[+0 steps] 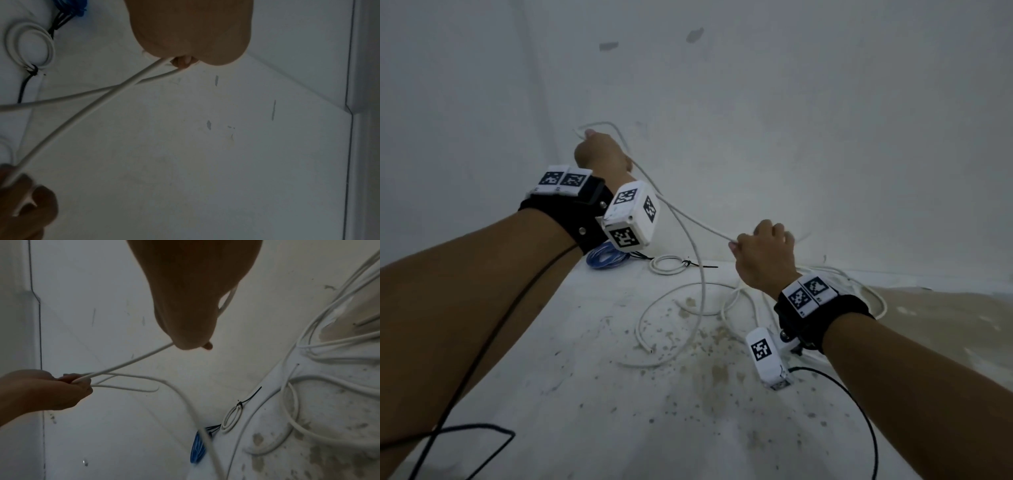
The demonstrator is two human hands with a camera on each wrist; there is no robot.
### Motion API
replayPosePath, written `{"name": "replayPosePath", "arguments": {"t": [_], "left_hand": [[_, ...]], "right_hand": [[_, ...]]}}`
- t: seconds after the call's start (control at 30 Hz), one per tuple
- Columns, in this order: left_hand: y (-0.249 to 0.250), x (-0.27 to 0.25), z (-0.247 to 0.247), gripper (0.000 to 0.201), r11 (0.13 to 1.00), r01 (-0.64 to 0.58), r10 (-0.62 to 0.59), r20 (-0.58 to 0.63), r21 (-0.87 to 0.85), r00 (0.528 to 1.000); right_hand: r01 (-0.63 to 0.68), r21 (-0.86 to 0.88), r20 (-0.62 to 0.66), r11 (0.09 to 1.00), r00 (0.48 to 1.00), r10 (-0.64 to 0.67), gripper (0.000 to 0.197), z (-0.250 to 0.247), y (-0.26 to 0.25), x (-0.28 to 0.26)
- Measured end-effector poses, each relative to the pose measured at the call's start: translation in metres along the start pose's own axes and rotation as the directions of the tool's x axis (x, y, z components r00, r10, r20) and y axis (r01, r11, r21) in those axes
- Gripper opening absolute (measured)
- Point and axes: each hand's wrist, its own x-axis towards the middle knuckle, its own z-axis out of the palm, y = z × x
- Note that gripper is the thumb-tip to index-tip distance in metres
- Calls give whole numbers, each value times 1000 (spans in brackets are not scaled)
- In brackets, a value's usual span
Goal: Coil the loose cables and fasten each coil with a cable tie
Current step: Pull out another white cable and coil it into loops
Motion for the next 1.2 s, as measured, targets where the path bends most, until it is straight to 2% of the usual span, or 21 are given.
{"name": "replayPosePath", "arguments": {"t": [0.07,0.13,0.2,0.3,0.37,0.43,0.5,0.57,0.63,0.7,0.8,0.83,0.87,0.9,0.93,0.97,1.0,1.03,1.07,1.13,1.2], "left_hand": [[-7,-3,4,46,988,12,-11,4,-151,1000],[-19,-7,3,42,962,18,-7,41,-272,999],[-32,-6,3,39,925,49,-24,71,-376,997],[-47,-9,9,37,869,125,-65,140,-479,988],[-52,-14,21,38,831,178,-80,204,-527,976],[-54,-21,37,39,799,226,-83,270,-557,959],[-52,-28,55,37,777,262,-70,336,-572,939],[-52,-31,71,36,768,290,-56,391,-571,919],[-56,-34,85,35,763,303,-38,428,-571,903],[-66,-34,92,35,769,290,-46,403,-570,914],[-104,-24,81,39,897,254,-153,284,-362,946],[-118,-19,72,36,956,237,-191,246,-174,950],[-134,-13,61,32,975,178,-206,235,136,950],[-150,-4,53,31,887,120,-251,246,445,936],[-165,0,43,33,747,50,-285,251,663,925],[-178,-4,29,33,511,-69,-255,227,857,940],[-189,-2,17,33,294,-191,-232,263,937,936],[-203,3,9,32,195,-250,-278,298,948,913],[-212,6,0,28,238,-209,-339,283,948,897],[-217,14,-10,20,387,-63,-508,270,920,818],[-218,6,-20,23,499,36,-522,267,866,810]], "right_hand": [[-92,-39,-178,995,981,84,34,0,-1,-4],[-176,-53,-206,983,965,162,33,-8,3,-8],[-198,-42,-39,979,980,197,40,-15,11,-12],[-308,217,228,926,939,258,33,-12,32,-14],[-484,442,391,755,862,324,25,-8,46,-13],[-635,659,488,403,769,413,26,-9,57,-12],[-631,758,483,166,714,507,29,-11,72,-10],[-605,788,458,116,701,547,21,-18,85,-2],[-625,763,454,165,700,552,16,-21,93,8],[-627,754,443,196,705,554,2,-23,97,13],[-593,800,469,85,708,528,38,-13,96,6],[-592,804,488,48,705,514,41,-9,96,1],[-609,793,522,12,690,501,39,-5,95,-5],[-624,781,553,-20,675,488,32,-1,95,-11],[-647,761,584,-41,656,479,21,3,97,-16],[-668,743,608,-38,649,458,12,7,98,-20],[-687,726,622,-6,654,431,19,12,100,-23],[-693,720,627,29,668,400,30,17,102,-25],[-689,723,624,53,684,378,37,19,102,-27],[-676,735,616,47,695,370,40,18,98,-25],[-663,746,637,-64,683,358,37,14,91,-19]]}}
